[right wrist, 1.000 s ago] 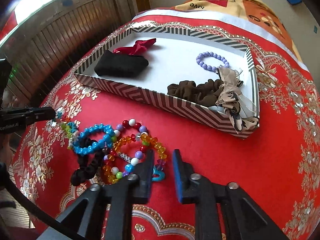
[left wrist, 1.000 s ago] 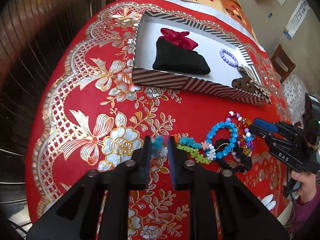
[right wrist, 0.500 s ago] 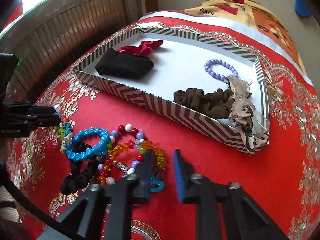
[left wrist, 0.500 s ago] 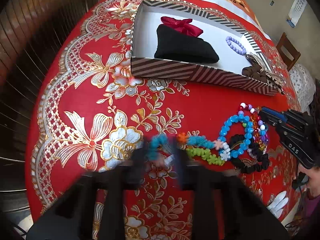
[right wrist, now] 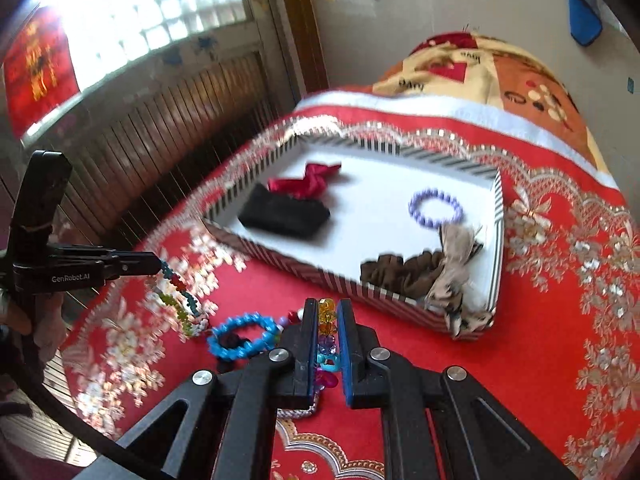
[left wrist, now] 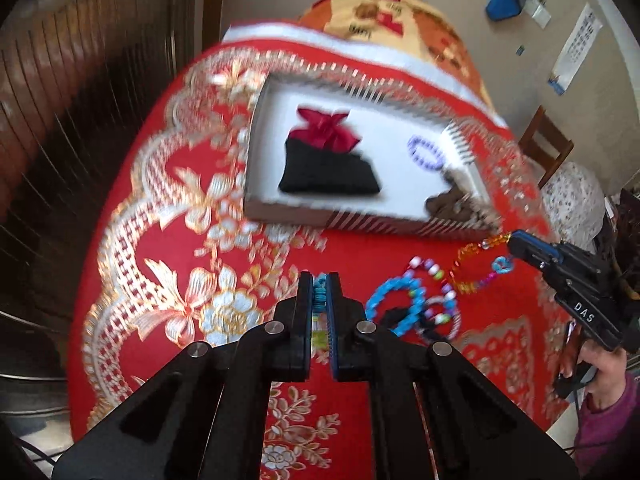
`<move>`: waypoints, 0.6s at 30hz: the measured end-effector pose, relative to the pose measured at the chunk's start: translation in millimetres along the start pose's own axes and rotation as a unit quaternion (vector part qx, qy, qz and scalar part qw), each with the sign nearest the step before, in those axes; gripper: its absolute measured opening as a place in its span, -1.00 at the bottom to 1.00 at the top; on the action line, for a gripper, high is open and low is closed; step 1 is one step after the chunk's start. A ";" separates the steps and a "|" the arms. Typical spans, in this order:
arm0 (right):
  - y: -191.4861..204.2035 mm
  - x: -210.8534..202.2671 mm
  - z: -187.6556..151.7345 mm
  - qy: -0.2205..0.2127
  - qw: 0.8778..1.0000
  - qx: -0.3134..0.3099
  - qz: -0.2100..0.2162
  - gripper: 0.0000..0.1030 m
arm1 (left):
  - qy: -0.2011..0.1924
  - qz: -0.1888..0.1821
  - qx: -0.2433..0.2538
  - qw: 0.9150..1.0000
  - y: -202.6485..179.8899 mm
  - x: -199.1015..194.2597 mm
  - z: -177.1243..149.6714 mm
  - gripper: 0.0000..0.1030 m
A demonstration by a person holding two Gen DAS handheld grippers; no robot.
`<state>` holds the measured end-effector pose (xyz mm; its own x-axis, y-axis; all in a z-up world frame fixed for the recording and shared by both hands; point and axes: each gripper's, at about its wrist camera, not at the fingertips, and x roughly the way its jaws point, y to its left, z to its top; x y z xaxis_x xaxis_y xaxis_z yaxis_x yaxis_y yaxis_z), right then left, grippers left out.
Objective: Organize jewelry
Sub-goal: 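Grasp the teal flower bracelet with the left tool while the right tool grasps the amber bracelet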
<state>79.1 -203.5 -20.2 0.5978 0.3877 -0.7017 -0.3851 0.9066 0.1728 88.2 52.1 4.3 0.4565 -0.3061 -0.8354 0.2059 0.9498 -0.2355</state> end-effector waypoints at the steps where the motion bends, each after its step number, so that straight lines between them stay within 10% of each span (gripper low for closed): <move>1: 0.6 -5.1 2.7 -0.006 1.000 -0.003 -0.001 -0.83 | -0.006 0.000 0.002 1.000 -3.0 -5.1 3.3 -0.91; 18: -7.2 -35.4 30.4 -0.040 0.999 -0.008 -0.025 -0.84 | -0.075 0.031 0.051 0.995 -34.2 -35.4 66.4 -0.91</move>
<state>82.1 -218.7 24.5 0.6711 0.3551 -0.6509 -0.3639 0.9226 0.1281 122.5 26.2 74.9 0.5928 -0.2608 -0.7620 0.2575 0.9578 -0.1275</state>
